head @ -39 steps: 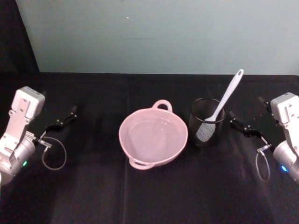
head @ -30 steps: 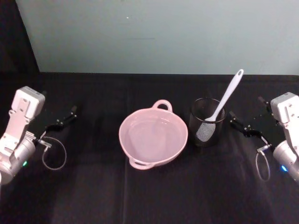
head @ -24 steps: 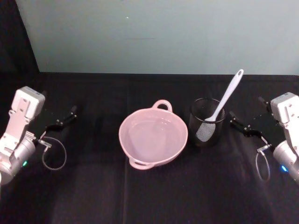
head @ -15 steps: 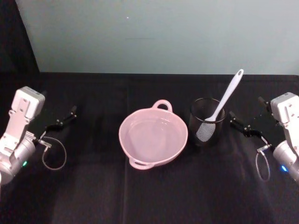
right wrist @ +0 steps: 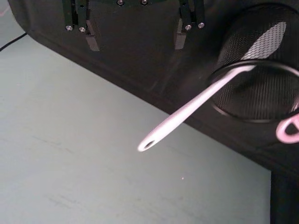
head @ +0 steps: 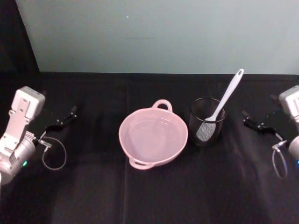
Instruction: Use the one hand to pick up the spoon and stir the clear water in the bowl.
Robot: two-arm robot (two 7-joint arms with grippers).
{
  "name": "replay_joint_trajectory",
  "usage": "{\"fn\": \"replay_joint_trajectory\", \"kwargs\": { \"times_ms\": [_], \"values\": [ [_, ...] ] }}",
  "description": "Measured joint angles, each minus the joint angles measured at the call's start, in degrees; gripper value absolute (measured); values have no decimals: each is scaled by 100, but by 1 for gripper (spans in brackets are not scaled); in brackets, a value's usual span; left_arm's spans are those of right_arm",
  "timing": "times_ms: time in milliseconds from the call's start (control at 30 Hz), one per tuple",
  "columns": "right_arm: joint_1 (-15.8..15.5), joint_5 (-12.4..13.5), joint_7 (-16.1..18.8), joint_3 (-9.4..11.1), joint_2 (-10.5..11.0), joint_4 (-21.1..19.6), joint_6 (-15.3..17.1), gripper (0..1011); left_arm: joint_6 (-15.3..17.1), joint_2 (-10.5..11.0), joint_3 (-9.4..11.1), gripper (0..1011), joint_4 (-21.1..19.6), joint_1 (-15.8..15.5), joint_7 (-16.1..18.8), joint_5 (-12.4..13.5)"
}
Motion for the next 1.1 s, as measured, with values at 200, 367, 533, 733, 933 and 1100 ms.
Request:
{"fn": "replay_joint_trajectory", "kwargs": {
  "times_ms": [200, 367, 533, 733, 933, 1100],
  "values": [
    [-174, 770, 550, 474, 62, -229, -89, 1003, 0, 0, 0, 1011, 0, 0, 0, 0],
    [-233, 2050, 1454, 954, -95, -281, 109, 1002, 0, 0, 0, 1011, 0, 0, 0, 0],
    [-156, 3016, 2092, 1256, -265, -173, 672, 1003, 0, 0, 0, 1011, 0, 0, 0, 0],
    [142, 4090, 2590, 1379, -409, 167, 1560, 1003, 0, 0, 0, 1011, 0, 0, 0, 0],
    [514, 4574, 2620, 1279, -498, 516, 2209, 1002, 0, 0, 0, 1011, 0, 0, 0, 0],
    [886, 4704, 2559, 1089, -581, 817, 2498, 1002, 0, 0, 0, 1011, 0, 0, 0, 0]
  ]
}}
